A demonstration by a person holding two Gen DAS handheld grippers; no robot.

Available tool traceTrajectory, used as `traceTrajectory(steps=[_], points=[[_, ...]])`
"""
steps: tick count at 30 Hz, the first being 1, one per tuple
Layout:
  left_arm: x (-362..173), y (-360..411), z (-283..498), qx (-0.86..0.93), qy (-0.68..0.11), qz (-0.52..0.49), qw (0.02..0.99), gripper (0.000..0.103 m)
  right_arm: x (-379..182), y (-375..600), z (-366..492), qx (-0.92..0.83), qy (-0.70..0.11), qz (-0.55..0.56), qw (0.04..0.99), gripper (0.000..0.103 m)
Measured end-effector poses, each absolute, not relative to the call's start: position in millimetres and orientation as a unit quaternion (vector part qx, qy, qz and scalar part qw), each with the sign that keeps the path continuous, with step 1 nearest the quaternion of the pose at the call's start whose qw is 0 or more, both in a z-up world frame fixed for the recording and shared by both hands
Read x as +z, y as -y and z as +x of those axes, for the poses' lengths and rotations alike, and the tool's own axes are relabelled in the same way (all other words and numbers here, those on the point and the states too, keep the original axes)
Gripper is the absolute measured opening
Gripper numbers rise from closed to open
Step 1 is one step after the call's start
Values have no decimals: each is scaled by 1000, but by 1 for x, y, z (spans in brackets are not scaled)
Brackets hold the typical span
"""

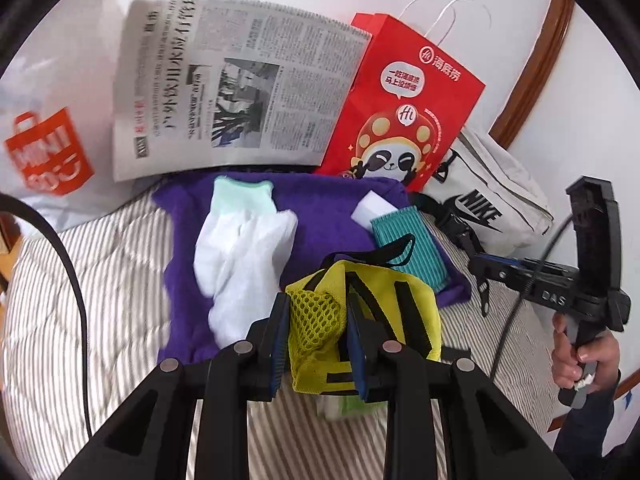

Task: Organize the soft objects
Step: 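Carry the yellow bag and black strap over the purple towel with both grippers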

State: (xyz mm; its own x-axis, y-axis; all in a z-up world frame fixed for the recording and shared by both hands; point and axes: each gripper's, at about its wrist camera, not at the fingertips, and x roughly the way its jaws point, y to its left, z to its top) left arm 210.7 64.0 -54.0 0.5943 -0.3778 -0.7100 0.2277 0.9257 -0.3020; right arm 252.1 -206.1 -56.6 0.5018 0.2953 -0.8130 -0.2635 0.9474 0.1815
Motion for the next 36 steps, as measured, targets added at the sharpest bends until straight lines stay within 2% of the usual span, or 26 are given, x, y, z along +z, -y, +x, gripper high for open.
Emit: traceTrajectory(steps=[7, 12, 25, 31, 36], points=[[-68, -55, 259, -164, -425, -85, 886, 25, -54, 214, 273, 151, -470, 16, 869, 20], [-98, -45, 279, -150, -452, -52, 878, 25, -57, 218, 283, 146, -472, 15, 869, 20], [-124, -38, 277, -143, -480, -26, 865, 26, -73, 196, 298, 169, -486, 18, 857, 20], [-125, -42, 276, -143, -482, -42, 863, 28, -72, 185, 295, 179, -484, 21, 856, 20], [-125, -48, 272, -156, -495, -59, 853, 34, -73, 182, 294, 180, -488, 16, 854, 20]])
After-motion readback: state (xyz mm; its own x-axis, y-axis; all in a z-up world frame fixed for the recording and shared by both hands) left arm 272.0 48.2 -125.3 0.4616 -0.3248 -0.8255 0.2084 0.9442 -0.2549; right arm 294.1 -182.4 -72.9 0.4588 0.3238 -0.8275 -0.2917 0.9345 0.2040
